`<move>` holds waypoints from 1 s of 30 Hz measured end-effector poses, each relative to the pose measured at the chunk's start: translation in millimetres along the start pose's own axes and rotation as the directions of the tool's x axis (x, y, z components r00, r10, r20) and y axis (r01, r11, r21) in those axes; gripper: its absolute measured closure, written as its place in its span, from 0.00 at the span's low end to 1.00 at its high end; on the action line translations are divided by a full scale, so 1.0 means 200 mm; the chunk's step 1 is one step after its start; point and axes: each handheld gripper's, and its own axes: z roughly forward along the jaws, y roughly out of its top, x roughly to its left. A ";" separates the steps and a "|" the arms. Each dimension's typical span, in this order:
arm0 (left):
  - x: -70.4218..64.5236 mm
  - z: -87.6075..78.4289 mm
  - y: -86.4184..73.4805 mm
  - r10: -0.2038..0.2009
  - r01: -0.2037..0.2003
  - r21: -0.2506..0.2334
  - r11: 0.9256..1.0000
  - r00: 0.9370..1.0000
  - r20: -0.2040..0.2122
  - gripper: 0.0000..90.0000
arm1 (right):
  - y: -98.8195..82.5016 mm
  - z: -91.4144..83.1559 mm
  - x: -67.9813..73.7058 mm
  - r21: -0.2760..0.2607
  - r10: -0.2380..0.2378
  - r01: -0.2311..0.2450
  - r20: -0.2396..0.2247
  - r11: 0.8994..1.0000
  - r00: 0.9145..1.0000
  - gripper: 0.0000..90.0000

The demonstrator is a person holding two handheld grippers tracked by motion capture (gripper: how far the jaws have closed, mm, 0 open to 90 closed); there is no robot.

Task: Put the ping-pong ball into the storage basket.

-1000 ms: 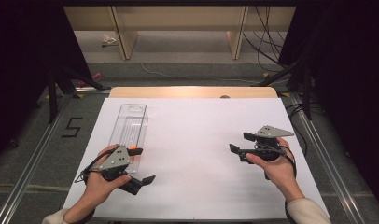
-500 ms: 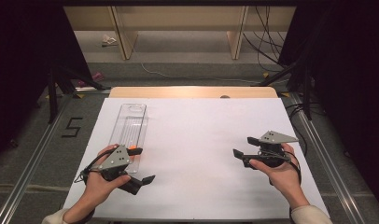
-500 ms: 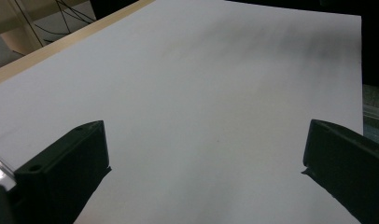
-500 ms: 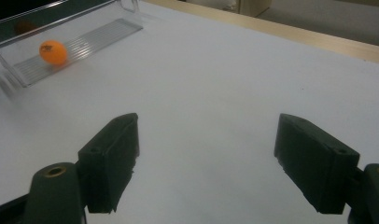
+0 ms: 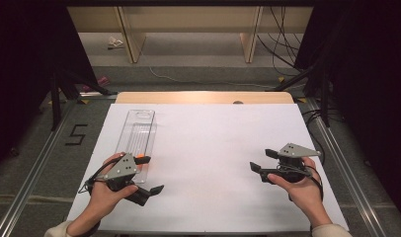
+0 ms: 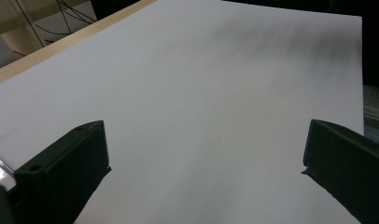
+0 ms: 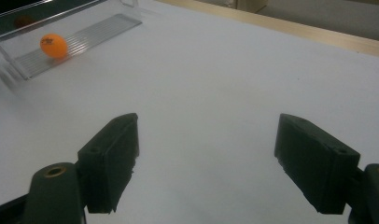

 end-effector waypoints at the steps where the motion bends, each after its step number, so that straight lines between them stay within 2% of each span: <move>1: 0.00 0.00 0.00 0.000 0.000 0.001 1.000 1.000 0.001 0.00 | 0.00 0.00 0.00 0.000 0.001 -0.001 0.001 1.000 1.000 0.25; 18: 0.01 0.00 0.00 -0.002 0.002 0.000 1.000 1.000 -0.003 0.00 | -0.05 -0.06 0.02 0.001 0.003 -0.003 0.008 1.000 1.000 0.25; 30: 0.00 0.00 0.00 -0.003 0.003 0.000 1.000 1.000 -0.001 0.00 | -0.05 -0.05 0.03 0.010 -0.004 0.004 0.001 1.000 1.000 0.25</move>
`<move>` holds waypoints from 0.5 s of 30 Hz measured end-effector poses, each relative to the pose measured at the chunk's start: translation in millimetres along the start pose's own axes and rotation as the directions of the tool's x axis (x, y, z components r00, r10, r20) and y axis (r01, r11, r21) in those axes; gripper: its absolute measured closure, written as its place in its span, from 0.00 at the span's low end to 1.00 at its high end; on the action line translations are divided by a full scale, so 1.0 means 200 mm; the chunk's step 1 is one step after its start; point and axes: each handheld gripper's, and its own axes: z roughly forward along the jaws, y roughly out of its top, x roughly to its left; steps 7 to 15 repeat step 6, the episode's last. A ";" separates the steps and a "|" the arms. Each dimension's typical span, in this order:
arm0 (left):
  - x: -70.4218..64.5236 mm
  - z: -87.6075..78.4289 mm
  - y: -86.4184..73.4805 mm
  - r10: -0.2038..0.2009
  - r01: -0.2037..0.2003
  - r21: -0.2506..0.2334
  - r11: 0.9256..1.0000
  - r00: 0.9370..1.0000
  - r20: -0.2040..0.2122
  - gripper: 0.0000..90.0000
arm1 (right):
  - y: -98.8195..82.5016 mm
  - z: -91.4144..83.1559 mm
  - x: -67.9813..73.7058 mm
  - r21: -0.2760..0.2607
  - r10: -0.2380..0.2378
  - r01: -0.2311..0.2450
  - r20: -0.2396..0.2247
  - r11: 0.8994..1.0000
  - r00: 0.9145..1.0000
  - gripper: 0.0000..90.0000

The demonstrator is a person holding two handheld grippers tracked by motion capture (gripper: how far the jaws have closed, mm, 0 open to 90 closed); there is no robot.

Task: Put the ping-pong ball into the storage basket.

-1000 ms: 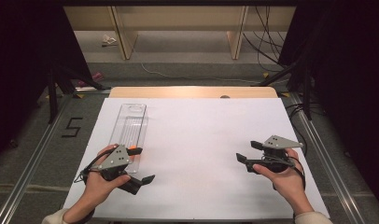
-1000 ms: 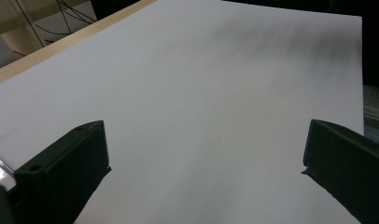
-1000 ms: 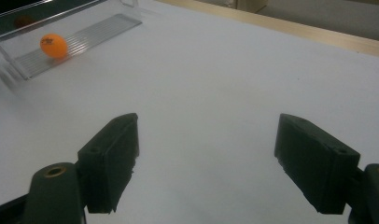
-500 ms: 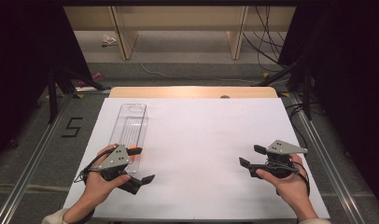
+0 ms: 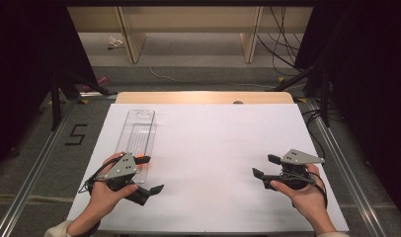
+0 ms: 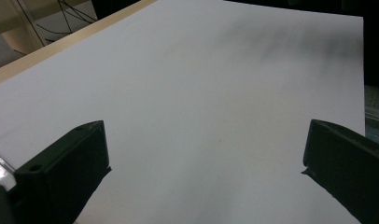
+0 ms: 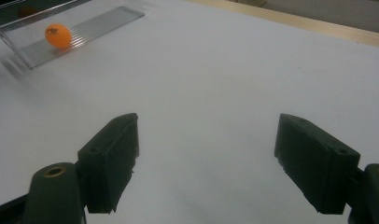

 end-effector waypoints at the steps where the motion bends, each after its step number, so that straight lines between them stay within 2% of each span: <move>1: 0.00 0.00 0.00 0.000 0.000 0.002 1.000 1.000 0.001 0.00 | 0.00 0.00 0.00 0.000 -0.001 0.001 0.000 1.000 1.000 0.25; 15: 0.00 0.00 0.00 0.001 -0.001 0.000 1.000 1.000 0.001 0.00 | 0.00 0.00 0.00 0.000 -0.001 0.001 0.002 1.000 1.000 0.25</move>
